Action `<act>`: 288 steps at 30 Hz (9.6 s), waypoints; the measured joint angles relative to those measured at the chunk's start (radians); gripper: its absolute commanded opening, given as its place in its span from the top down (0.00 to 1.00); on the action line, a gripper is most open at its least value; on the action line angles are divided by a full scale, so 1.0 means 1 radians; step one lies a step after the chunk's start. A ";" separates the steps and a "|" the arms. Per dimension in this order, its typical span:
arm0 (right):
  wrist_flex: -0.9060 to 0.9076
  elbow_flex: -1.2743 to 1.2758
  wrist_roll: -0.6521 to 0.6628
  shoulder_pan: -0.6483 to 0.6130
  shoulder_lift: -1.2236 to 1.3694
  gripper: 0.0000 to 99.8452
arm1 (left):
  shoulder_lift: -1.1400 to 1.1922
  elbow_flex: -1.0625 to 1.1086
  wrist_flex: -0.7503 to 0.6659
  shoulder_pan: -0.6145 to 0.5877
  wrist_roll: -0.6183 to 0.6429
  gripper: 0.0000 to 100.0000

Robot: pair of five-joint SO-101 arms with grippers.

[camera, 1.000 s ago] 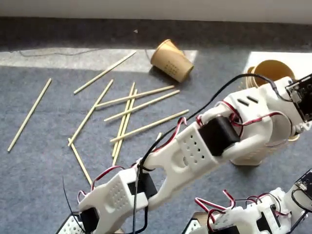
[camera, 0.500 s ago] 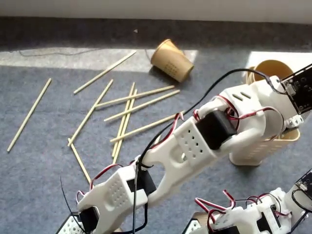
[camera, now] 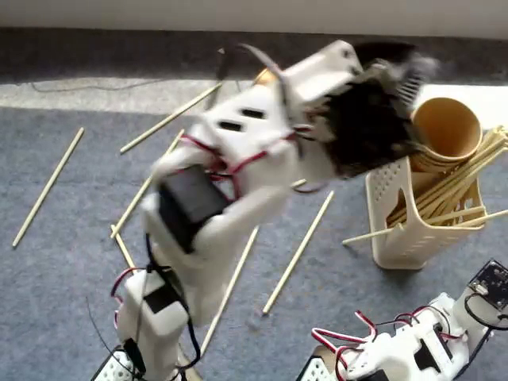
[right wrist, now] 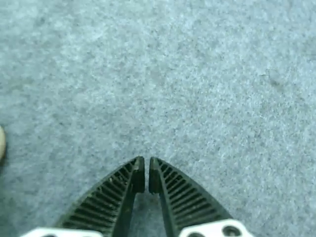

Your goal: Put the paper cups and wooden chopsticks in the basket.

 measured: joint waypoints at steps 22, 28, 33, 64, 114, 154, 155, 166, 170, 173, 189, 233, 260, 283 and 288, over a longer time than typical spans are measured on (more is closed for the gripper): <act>0.614 -0.853 -0.485 -0.072 0.003 0.86 | 0.081 0.629 0.334 -0.890 0.132 0.94; 0.948 -1.316 -0.457 -0.232 0.060 0.86 | 0.081 0.743 0.292 -0.890 0.213 0.94; 1.223 -1.674 -0.434 -0.396 0.144 0.86 | 0.081 0.950 0.167 -0.852 0.348 0.94; 1.665 -1.755 0.218 -0.456 0.460 0.86 | 0.083 1.366 -0.222 -0.819 0.456 0.94; 1.801 -1.676 0.173 -0.752 0.726 0.99 | 0.089 1.396 -0.229 -0.801 0.456 0.94; 1.801 -1.614 0.465 -0.918 0.620 0.99 | 0.089 1.428 -0.270 -0.799 0.456 0.94; 1.801 -1.608 0.473 -0.918 0.597 0.99 | 0.089 1.441 -0.284 -0.799 0.456 0.94; 1.814 -1.619 0.034 -1.197 0.397 0.99 | 0.089 1.459 -0.325 -0.799 0.456 0.94; 1.774 -1.619 -0.167 -1.260 0.385 0.99 | 0.089 1.459 -0.325 -0.799 0.456 0.94; 1.746 -1.619 -0.215 -1.270 0.385 0.99 | 0.089 1.459 -0.325 -0.799 0.456 0.94; 1.743 -1.613 -0.075 -1.051 0.385 0.99 | 0.089 1.459 -0.325 -0.799 0.456 0.94; 1.815 -2.420 -0.321 -0.907 0.204 0.62 | 0.089 1.381 -0.261 -0.824 0.420 0.94; 1.255 -0.160 -0.124 -0.746 -1.016 0.62 | 0.473 0.904 0.192 -0.749 -0.196 0.76; 1.162 -0.006 -0.184 -0.632 -1.129 0.62 | 0.598 0.760 0.285 -0.671 -0.456 0.60; 1.158 -0.006 -0.184 -0.626 -1.129 0.62 | 0.707 0.747 0.215 -0.671 -0.456 0.62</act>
